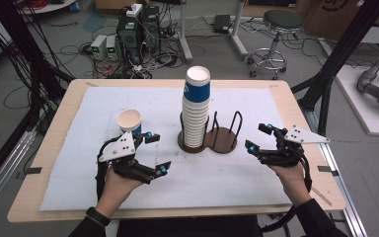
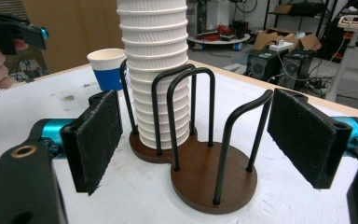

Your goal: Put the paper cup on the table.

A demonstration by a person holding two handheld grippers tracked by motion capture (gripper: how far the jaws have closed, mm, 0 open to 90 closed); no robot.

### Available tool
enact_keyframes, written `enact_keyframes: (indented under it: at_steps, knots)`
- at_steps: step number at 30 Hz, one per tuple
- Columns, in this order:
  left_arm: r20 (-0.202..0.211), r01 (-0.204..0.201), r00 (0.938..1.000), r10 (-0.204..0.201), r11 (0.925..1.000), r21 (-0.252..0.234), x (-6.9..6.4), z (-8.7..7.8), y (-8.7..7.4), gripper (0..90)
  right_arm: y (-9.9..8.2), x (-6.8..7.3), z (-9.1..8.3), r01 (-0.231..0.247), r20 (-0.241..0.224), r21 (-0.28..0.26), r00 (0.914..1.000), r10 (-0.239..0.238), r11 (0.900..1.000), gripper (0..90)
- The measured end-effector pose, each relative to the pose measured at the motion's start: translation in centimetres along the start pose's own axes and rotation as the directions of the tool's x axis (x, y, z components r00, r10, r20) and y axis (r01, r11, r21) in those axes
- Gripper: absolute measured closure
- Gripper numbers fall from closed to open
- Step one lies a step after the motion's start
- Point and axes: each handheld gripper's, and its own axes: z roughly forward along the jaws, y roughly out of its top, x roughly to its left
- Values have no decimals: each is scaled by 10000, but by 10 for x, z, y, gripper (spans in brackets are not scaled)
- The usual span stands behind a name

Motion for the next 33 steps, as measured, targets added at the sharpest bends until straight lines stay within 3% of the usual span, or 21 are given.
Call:
enact_keyframes:
  at_steps: [10, 33]
  knots:
    - [5, 311, 9995, -311, 9994, 129, 5, 3, -1, 107, -3, -1, -4, -3, 30, 22, 10000, 3, 10000, 183]
    - [-152, 350, 9993, -347, 9991, 249, 9, 1, -4, 107, -6, -2, 1, -5, -146, 157, 9999, 7, 9999, 182]
